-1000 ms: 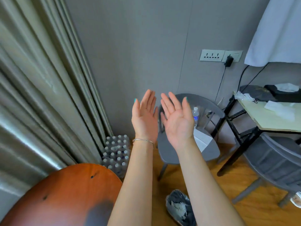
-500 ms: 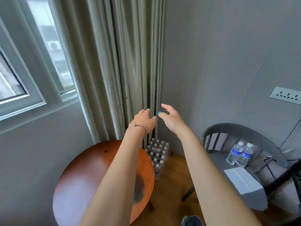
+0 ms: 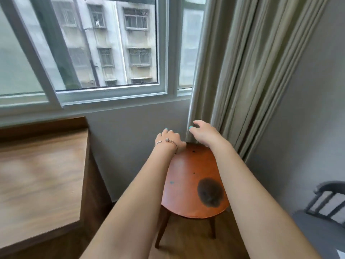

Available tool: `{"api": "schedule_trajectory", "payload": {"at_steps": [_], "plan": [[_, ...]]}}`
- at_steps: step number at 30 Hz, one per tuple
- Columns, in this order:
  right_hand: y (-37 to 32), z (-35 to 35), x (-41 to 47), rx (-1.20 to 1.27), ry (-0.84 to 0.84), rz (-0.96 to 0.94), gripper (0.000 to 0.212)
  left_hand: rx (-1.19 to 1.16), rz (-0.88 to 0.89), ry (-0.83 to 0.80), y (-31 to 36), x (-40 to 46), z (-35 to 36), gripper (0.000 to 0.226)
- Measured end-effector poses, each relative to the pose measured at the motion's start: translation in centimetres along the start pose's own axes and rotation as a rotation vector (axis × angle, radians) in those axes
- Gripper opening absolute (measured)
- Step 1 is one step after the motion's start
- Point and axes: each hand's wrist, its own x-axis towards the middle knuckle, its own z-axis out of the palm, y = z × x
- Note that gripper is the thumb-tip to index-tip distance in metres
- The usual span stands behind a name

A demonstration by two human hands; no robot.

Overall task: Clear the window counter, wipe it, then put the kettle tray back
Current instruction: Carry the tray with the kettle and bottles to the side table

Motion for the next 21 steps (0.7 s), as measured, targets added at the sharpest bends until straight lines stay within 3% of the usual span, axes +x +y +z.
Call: {"api": "schedule_trajectory", "payload": {"at_steps": [7,16,21], "plan": [[-10.7,7.7,-1.0,-0.155,-0.126,-0.212,0.061,-0.028,-0.212,0.098,-13.2,-4.0,-0.4,0.061],[-24.4,20.1,-5.9,-0.204,-0.357,-0.422,0.063,-0.23,-0.543,0.024,-32.2,-12.5,-1.6,0.03],[-33.2,27.4,-10.1,-0.286,-0.429,-0.647,0.066,-0.253,-0.745,0.06,-41.5,-20.0,-2.3,0.037]]}}
